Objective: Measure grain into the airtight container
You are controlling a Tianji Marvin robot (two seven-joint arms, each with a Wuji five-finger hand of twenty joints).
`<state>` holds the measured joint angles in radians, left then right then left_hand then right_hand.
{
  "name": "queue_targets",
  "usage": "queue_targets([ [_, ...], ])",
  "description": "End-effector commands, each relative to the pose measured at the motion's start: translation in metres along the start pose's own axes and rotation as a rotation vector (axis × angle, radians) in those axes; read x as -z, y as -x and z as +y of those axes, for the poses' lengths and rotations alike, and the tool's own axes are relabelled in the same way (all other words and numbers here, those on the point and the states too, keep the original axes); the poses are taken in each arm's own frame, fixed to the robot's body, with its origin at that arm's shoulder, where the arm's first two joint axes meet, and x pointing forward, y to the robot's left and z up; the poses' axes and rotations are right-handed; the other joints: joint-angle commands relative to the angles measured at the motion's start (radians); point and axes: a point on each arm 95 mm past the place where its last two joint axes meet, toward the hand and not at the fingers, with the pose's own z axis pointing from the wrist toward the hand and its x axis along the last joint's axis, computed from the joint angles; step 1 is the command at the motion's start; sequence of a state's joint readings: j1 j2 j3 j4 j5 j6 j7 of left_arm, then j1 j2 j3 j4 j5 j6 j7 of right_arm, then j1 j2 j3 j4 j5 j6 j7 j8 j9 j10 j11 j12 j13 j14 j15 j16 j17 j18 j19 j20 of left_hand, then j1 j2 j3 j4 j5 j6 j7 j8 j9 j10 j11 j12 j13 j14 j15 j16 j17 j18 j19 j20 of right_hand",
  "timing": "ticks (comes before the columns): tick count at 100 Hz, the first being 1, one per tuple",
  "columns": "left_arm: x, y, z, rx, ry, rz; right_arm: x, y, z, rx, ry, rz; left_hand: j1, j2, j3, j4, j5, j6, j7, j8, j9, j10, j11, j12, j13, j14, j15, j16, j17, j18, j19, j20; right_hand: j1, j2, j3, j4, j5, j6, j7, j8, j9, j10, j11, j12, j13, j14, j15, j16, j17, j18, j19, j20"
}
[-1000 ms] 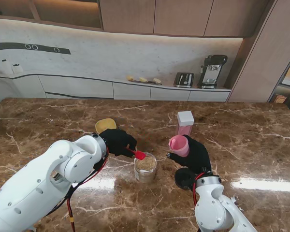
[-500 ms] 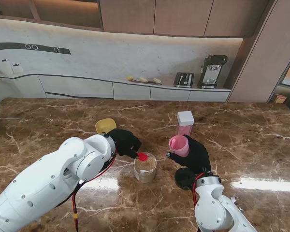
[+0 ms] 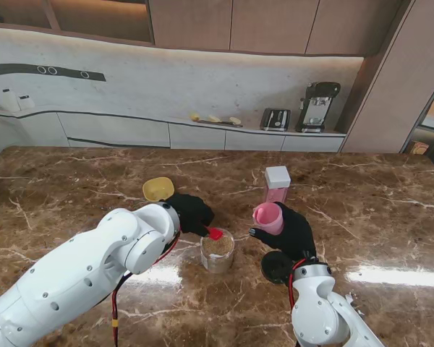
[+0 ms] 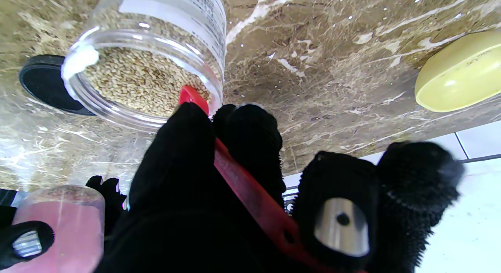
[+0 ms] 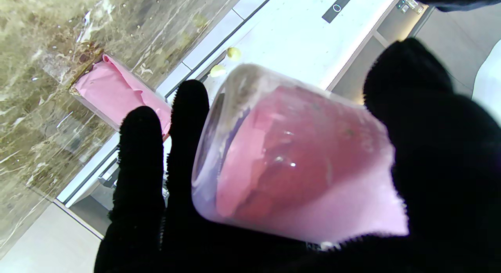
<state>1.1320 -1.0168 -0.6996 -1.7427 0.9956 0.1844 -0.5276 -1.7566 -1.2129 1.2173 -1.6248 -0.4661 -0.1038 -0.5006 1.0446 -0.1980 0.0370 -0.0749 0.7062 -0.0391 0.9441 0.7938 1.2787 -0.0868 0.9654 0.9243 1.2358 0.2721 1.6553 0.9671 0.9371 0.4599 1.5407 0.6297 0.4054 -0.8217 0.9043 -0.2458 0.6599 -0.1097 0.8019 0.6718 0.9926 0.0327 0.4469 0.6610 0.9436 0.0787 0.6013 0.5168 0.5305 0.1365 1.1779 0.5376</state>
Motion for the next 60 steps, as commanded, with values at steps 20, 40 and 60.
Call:
queue_targets([
  [20, -0.0039, -0.0054, 0.0038, -0.014, 0.01, -0.016, 0.0035, 0.0013, -0.005, -0.011, -0.023, -0.01, -0.003, -0.014, 0.065, 0.03, 0.035, 0.02, 0.013, -0.009, 0.087, -0.025, 0.041, -0.017, 0.03, -0.004, 0.104, -0.014, 0.036, -0.002, 0.078, -0.017, 0.099, 0.164, 0.18, -0.008, 0.053, -0.104, 0.081, 0.004, 0.039, -0.065, 0.027, 0.006, 0.013, -0.037, 0.009, 0.002, -0.007, -0.018, 0.015, -0.02],
  [40, -0.0063, -0.0086, 0.0044, -0.021, 0.026, -0.011, 0.0034, 0.0015, -0.005, -0.013, -0.023, -0.009, -0.012, -0.021, 0.084, 0.027, 0.035, 0.02, 0.015, -0.011, 0.087, -0.024, 0.045, -0.023, 0.03, -0.002, 0.105, -0.016, 0.036, -0.001, 0.079, -0.022, 0.098, 0.163, 0.18, -0.007, 0.053, -0.105, 0.081, 0.004, 0.038, -0.064, 0.027, 0.004, 0.012, -0.037, 0.009, 0.002, -0.007, -0.018, 0.014, -0.02],
  [60, -0.008, -0.0109, 0.0054, -0.029, 0.046, -0.003, 0.0033, 0.0015, -0.0051, -0.015, -0.024, -0.007, -0.021, -0.025, 0.1, 0.024, 0.036, 0.019, 0.017, -0.011, 0.086, -0.025, 0.047, -0.028, 0.03, -0.001, 0.105, -0.017, 0.036, -0.001, 0.081, -0.026, 0.096, 0.162, 0.181, -0.007, 0.052, -0.105, 0.081, 0.004, 0.038, -0.064, 0.027, 0.003, 0.012, -0.037, 0.009, 0.002, -0.007, -0.018, 0.014, -0.019],
])
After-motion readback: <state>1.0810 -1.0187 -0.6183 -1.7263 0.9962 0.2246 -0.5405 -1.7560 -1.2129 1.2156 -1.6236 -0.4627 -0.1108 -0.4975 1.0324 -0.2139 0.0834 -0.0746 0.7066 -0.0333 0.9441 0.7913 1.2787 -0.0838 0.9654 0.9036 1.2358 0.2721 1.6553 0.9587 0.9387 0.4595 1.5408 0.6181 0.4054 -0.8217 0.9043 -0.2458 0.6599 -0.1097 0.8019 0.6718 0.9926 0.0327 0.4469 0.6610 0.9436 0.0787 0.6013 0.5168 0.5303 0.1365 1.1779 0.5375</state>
